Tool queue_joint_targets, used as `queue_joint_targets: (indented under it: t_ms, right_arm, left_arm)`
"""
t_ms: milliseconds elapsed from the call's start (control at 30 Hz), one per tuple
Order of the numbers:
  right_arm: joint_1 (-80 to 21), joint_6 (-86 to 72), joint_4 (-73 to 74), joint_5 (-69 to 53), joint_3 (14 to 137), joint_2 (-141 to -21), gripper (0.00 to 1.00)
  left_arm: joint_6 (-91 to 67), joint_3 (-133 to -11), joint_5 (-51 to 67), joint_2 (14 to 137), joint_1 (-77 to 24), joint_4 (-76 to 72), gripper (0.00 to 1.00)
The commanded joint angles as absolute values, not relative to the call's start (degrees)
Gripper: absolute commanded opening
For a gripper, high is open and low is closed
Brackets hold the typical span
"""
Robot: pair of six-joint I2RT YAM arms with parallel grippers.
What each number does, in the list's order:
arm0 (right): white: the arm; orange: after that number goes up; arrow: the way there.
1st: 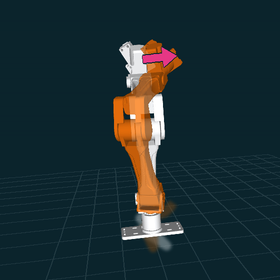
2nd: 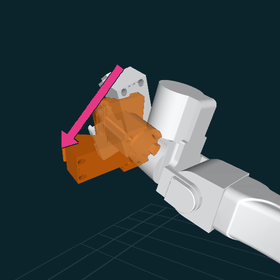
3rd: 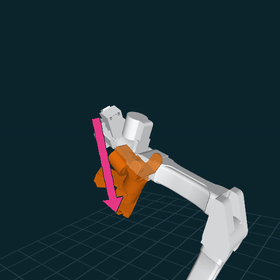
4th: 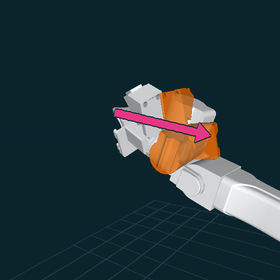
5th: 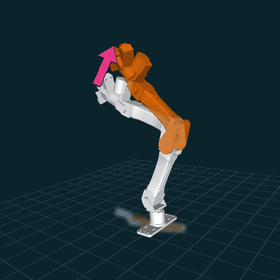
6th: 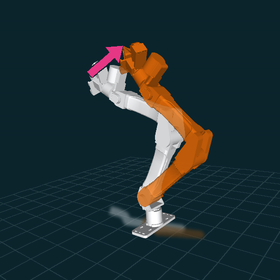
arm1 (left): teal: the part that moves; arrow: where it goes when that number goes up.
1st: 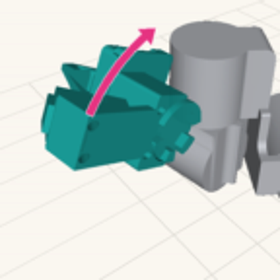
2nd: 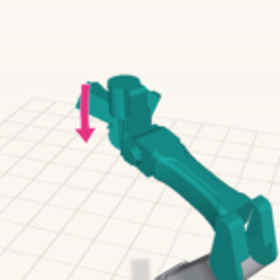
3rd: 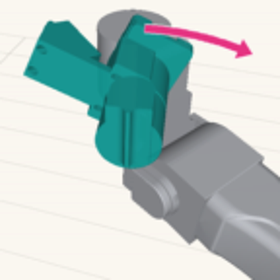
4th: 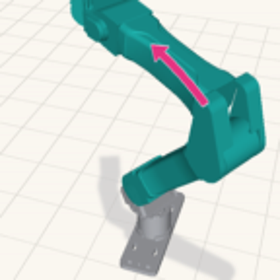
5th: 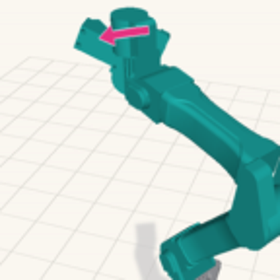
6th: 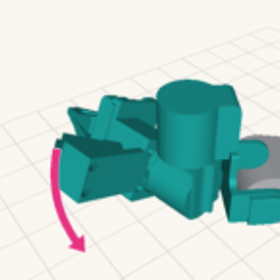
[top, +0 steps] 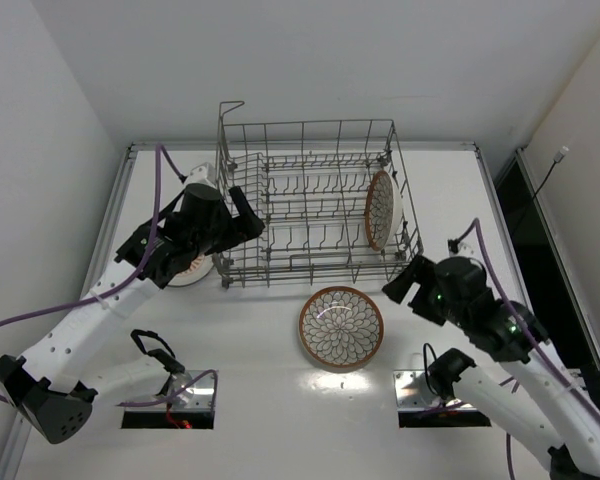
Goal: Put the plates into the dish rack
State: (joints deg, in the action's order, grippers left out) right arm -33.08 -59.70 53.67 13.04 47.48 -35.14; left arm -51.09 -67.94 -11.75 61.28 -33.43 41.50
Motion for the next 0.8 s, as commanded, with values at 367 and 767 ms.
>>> queue_joint_targets:
  t_ms: [367, 767]
  right_arm:
    - [-33.7, -88.3, 43.4, -3.9, 12.1, -16.7, 0.7]
    - [-33.1, -88.4, 26.1, -7.5, 1.1, -32.3, 0.4]
  left_arm:
    - [-51.6, -65.0, -13.8, 59.4, -36.5, 39.8, 0.8]
    - [-51.1, -65.0, -15.4, 57.7, -36.5, 40.9, 0.82]
